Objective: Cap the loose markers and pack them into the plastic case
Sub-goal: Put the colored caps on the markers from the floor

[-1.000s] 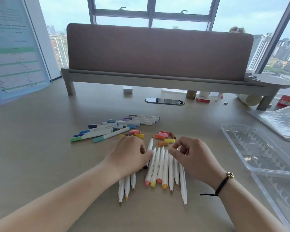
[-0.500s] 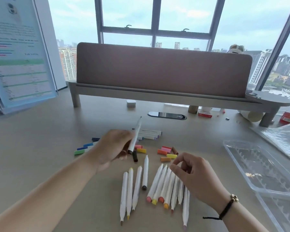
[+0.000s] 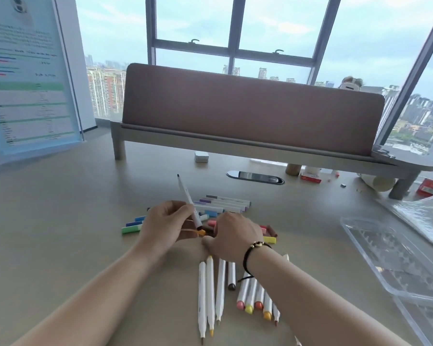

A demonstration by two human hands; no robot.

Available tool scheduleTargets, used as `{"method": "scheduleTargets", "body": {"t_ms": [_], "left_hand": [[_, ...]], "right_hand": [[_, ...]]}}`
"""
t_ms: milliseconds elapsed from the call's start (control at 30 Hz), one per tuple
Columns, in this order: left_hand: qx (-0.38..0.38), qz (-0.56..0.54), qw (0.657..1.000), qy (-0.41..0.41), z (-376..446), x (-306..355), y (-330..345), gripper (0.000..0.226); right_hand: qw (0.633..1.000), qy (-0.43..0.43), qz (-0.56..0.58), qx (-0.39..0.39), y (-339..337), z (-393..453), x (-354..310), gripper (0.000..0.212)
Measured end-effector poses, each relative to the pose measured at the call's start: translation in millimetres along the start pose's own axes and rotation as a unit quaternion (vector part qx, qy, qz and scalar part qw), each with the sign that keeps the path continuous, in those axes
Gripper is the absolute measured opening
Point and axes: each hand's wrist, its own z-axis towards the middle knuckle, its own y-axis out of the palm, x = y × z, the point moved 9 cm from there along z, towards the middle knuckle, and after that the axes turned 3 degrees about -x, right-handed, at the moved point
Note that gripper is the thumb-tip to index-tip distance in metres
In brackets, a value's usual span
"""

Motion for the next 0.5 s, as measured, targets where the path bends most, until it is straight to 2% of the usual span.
{"method": "scheduleTargets", "body": {"t_ms": [100, 200, 300, 400, 500], "left_hand": [[-0.002, -0.016, 1.0, -0.005, -1, 2, -1, 0.012], [-0.013, -0.034, 0.999, -0.012, -2, 3, 1, 0.012], [-0.043, -0.026, 0.999, -0.008, -4, 4, 7, 0.012], [-0.088, 0.032, 0.995, 0.02, -11, 7, 19, 0.012], [-0.143, 0.14, 0.977, 0.08, -20, 12, 34, 0.016]], "right_hand": [[1.0, 0.014, 0.022, -0.007, 6, 6, 0, 0.023], [0.998, 0.007, 0.061, -0.005, -3, -2, 10, 0.033], [0.983, -0.002, 0.179, 0.043, -26, -24, 38, 0.031], [0.914, 0.024, 0.402, 0.037, -27, -51, 79, 0.014], [0.847, 0.05, 0.527, 0.052, -23, -67, 111, 0.001]]}}
